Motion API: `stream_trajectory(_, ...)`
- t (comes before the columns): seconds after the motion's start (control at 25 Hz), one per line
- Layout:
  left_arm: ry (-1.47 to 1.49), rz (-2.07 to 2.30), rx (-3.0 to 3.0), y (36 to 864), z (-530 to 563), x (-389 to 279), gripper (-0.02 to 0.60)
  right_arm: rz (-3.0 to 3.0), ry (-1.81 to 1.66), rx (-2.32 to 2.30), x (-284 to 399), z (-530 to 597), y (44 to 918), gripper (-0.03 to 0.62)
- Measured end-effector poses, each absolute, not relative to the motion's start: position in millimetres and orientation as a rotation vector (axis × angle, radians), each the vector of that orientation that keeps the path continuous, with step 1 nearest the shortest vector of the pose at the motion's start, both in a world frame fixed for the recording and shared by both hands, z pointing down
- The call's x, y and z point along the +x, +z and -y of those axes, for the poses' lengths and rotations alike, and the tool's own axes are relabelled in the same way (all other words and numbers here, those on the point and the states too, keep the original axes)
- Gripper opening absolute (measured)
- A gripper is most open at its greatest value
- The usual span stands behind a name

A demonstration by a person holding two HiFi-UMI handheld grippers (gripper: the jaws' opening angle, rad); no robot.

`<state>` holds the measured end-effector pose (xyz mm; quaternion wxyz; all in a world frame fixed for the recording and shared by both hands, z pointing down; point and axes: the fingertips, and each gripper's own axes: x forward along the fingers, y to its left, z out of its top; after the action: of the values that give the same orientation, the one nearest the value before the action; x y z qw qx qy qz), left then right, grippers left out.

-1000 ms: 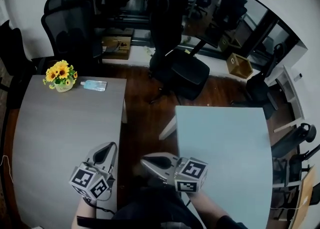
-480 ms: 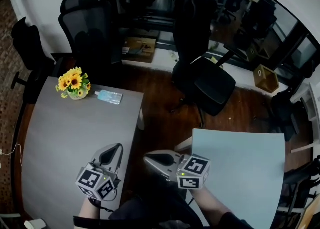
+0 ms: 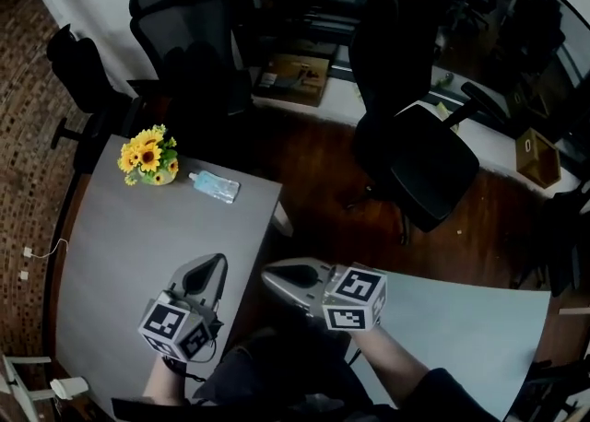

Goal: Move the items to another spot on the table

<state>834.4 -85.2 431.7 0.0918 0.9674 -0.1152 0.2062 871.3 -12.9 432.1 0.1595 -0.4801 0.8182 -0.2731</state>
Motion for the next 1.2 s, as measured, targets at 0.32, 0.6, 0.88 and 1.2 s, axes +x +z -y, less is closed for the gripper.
stream_trajectory(0.32,0.594,0.482,2.86,422,114,830,0.009,-2.465,-0.82,-1.255,872,57,439,-0.015)
stream_trajectory(0.6,0.499,0.563,2.857,424,151,805,0.009,-2.551,-0.831,-1.255,864,95,428,-0.015)
stream_trajectory(0.88,0.387,0.561,2.788,436,196,798,0.009,-2.594,-0.937,-1.31,850,145,434,-0.015)
stream_trajectory(1.2,0.216,0.678,2.628,462,254,745,0.009,-2.787,-0.981,-1.199,800,213,439,-0.015)
